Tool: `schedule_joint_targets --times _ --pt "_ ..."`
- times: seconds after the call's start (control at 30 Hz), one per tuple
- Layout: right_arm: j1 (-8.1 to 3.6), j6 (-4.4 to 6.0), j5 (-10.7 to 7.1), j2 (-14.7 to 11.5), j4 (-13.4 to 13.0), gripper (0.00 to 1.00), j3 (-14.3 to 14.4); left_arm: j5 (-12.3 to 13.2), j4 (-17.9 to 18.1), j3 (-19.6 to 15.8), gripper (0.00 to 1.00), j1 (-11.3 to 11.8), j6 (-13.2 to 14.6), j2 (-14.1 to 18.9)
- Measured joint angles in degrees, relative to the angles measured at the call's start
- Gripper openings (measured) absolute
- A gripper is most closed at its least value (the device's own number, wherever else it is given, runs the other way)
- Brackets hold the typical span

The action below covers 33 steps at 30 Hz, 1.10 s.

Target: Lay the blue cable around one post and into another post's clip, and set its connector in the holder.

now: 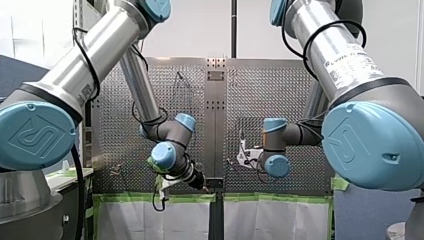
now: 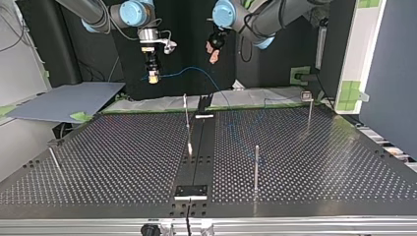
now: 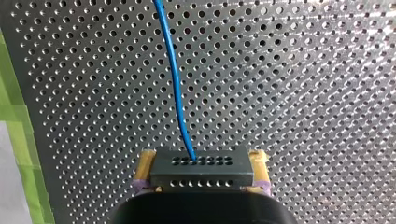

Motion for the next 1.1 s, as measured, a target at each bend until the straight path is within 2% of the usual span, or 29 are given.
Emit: schedule_joint_targets --times 0.17,0.4,0.53,0.87,1.0,1.1 --pt "0.15 0.03 -0.09 0.0 -0.1 0.02 0.0 -2.3 2.8 1.2 1.0 -0.1 -0.3 -1.1" --pt "0.36 0.1 -0.18 0.0 -0.1 0.02 0.0 -3.0 6.4 1.8 1.0 -0.2 -1.4 -1.2" --pt "0.4 0.15 -0.16 0.0 -0.2 0.02 0.0 -2.3 8.2 2.2 1.0 -0.7 -2.4 -1.2" --pt "0.47 0.62 -0.27 -0.1 -0.4 0.02 0.0 1.8 13.3 3.7 1.0 -2.2 -7.4 -2.1" --pt "0.45 0.67 -0.3 -0.3 -0.3 0.02 0.0 1.7 15.2 5.3 1.0 -2.6 -9.3 -3.7" --pt "0.48 0.68 -0.36 -0.7 0.0 0.02 0.0 0.6 16.8 6.8 1.0 -2.9 -10.1 -5.3"
